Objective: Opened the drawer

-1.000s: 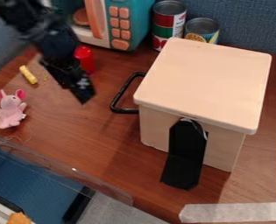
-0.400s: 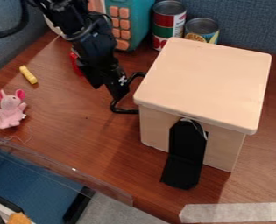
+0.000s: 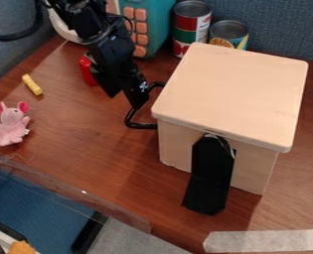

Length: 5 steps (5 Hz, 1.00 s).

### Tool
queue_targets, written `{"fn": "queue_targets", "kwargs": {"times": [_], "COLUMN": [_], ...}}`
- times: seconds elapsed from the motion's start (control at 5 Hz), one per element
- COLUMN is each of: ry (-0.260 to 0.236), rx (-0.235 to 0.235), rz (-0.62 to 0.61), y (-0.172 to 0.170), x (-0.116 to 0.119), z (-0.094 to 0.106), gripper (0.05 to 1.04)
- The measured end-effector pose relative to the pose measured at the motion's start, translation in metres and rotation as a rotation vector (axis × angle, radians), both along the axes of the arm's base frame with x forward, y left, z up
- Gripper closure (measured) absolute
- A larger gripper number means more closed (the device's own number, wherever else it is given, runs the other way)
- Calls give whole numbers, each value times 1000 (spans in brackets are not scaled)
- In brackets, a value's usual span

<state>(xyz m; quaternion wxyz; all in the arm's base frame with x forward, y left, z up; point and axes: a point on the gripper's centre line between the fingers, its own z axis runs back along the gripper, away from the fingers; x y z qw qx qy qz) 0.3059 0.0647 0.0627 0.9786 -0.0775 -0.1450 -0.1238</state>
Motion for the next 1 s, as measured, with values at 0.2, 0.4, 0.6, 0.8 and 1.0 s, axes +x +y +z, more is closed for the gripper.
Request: {"fn": "queue_targets", "kwargs": {"times": [0.2,0.4,0.6,0.8,1.0], "ry": [6,19,39,48,53], "rx": [-10,-25,-43,-50,-33], "rz": [14,32,33,32,20], "y": [-2,-2,-7,-11,-11], "x": [11,16,16,17,16], "z": [-6,-14,-23,-27,-27], "gripper": [85,85,85,129,400]}}
